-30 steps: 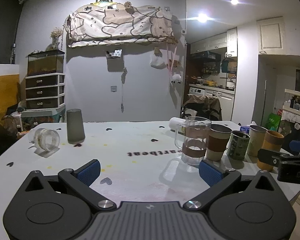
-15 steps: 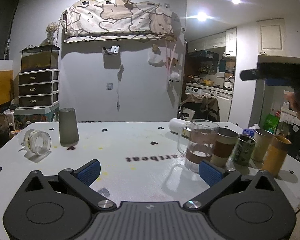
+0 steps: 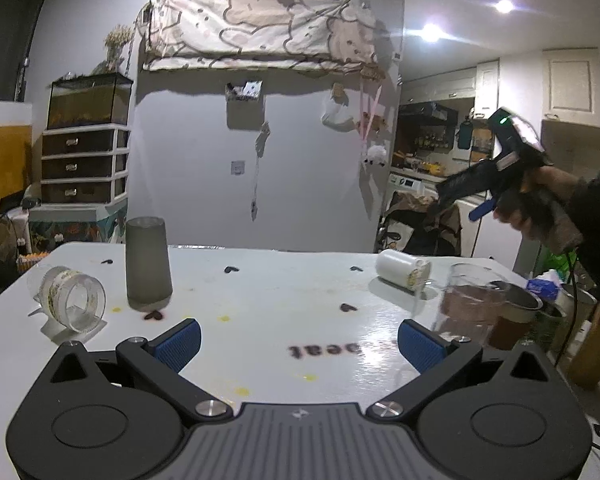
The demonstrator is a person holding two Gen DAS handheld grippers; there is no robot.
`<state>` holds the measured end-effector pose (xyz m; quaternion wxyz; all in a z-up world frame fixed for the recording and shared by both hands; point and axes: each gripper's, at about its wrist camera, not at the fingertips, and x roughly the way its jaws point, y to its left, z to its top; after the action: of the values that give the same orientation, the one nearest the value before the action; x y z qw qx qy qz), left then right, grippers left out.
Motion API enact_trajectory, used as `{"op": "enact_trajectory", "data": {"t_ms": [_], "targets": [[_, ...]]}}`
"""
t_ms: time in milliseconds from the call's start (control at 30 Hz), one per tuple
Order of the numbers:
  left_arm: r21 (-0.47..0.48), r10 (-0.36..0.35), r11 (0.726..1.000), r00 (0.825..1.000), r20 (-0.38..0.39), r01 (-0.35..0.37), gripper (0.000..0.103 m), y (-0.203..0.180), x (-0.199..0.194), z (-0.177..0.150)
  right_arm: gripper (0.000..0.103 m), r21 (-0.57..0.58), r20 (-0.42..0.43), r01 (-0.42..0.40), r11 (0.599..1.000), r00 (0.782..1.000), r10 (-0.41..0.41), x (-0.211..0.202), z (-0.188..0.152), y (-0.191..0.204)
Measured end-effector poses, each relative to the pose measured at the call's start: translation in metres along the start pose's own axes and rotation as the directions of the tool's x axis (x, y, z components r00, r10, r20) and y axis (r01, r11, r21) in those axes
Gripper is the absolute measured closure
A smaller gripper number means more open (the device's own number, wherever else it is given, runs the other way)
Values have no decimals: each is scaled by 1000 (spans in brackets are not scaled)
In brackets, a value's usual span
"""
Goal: Flip cup upright
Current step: 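Move the right tool toward the white paper cup lying on its side, then close the right gripper on the white paper cup's rim and lift it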
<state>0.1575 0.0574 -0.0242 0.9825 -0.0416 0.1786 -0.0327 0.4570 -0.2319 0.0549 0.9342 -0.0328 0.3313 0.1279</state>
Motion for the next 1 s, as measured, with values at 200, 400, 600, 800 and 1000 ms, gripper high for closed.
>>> {"op": "enact_trajectory", "data": {"t_ms": [200, 400, 600, 800, 1000], "targets": [[-17, 12, 1000, 999, -53, -13, 0, 14, 30, 1, 8, -65, -176, 40, 997, 983, -51, 89, 9, 8], [-26, 9, 1000, 995, -97, -11, 0, 22, 49, -1, 8, -112, -275, 80, 990, 955, -109, 152, 6, 4], [-37, 7, 999, 993, -119, -11, 0, 25, 58, -1, 19, -136, -324, 89, 987, 937, -130, 182, -3, 3], [-41, 5, 999, 994, -114, -10, 0, 24, 57, 0, 29, -178, -324, 122, 976, 930, -176, 182, -6, 7], [-50, 3, 999, 996, -87, -7, 0, 23, 46, 2, 31, -211, -260, 125, 969, 949, -179, 154, 3, 16]]}}
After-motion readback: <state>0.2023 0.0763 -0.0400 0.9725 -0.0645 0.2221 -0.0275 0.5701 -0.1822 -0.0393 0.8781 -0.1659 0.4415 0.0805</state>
